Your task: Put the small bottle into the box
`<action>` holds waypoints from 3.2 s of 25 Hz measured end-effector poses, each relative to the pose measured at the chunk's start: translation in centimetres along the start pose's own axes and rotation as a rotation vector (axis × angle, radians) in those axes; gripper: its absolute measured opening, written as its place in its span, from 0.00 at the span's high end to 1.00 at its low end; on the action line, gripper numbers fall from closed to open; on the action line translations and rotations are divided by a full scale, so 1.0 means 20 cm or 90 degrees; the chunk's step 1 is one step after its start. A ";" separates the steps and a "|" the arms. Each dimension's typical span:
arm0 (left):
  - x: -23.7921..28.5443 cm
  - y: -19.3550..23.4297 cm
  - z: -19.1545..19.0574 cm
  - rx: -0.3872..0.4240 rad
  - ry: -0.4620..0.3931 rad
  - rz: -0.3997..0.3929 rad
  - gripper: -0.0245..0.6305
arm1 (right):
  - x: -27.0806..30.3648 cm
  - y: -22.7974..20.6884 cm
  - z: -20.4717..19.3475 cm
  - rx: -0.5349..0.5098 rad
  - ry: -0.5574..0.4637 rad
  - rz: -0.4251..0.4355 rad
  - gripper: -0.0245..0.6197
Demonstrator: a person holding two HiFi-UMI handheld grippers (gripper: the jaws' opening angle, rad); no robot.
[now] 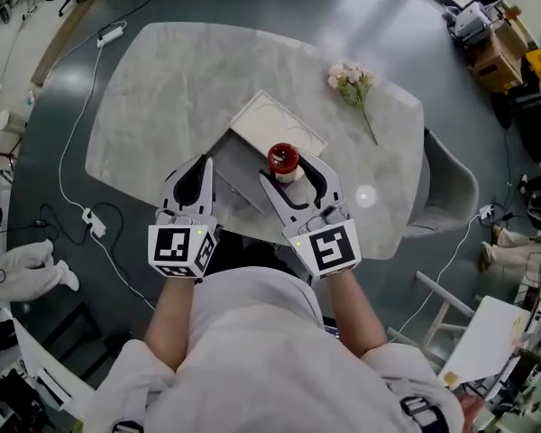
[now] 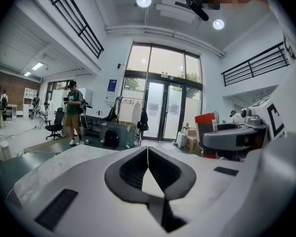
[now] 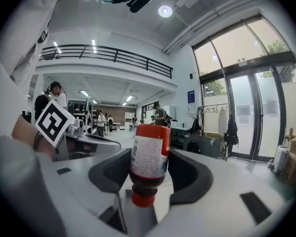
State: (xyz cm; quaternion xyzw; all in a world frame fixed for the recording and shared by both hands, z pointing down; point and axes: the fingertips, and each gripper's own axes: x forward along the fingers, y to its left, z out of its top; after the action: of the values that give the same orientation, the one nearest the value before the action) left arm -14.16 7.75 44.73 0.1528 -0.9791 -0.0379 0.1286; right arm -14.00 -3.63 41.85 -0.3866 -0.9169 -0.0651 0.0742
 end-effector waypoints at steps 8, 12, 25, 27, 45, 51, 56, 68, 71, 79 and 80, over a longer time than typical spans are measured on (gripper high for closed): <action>0.06 0.18 -0.23 -0.051 0.060 0.004 0.93 | 0.23 0.06 -0.24 0.048 0.104 0.023 0.58; 0.08 0.23 -0.34 -0.084 0.091 -0.001 0.93 | 0.32 0.10 -0.38 0.053 0.161 0.041 0.58; 0.12 0.41 -0.69 -0.108 0.188 0.015 0.93 | 0.53 0.21 -0.74 0.071 0.311 0.095 0.58; 0.12 0.43 -0.74 -0.112 0.201 0.015 0.93 | 0.56 0.23 -0.79 0.073 0.334 0.105 0.58; 0.17 0.55 -0.99 -0.137 0.264 0.004 0.93 | 0.78 0.33 -1.23 0.102 0.513 0.143 0.58; 0.15 0.59 -1.03 -0.144 0.274 0.004 0.93 | 0.81 0.34 -1.31 0.102 0.550 0.136 0.58; 0.15 0.60 -1.03 -0.145 0.278 -0.004 0.93 | 0.82 0.33 -1.33 0.067 0.574 0.127 0.58; 0.14 0.61 -1.07 -0.146 0.291 -0.012 0.93 | 0.84 0.33 -1.41 0.064 0.606 0.118 0.58; 0.14 0.62 -1.07 -0.146 0.292 -0.012 0.93 | 0.84 0.33 -1.41 0.062 0.613 0.117 0.58; 0.14 0.60 -1.07 -0.143 0.291 -0.014 0.93 | 0.84 0.32 -1.42 0.063 0.611 0.110 0.58; 0.13 0.60 -1.06 -0.143 0.292 -0.014 0.93 | 0.84 0.32 -1.42 0.062 0.613 0.110 0.58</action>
State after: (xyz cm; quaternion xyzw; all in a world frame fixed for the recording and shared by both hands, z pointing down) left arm -14.41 17.58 67.25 0.1529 -0.9123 -0.1125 0.3628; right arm -18.45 7.57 73.17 -0.3833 -0.7453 -0.1868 0.5126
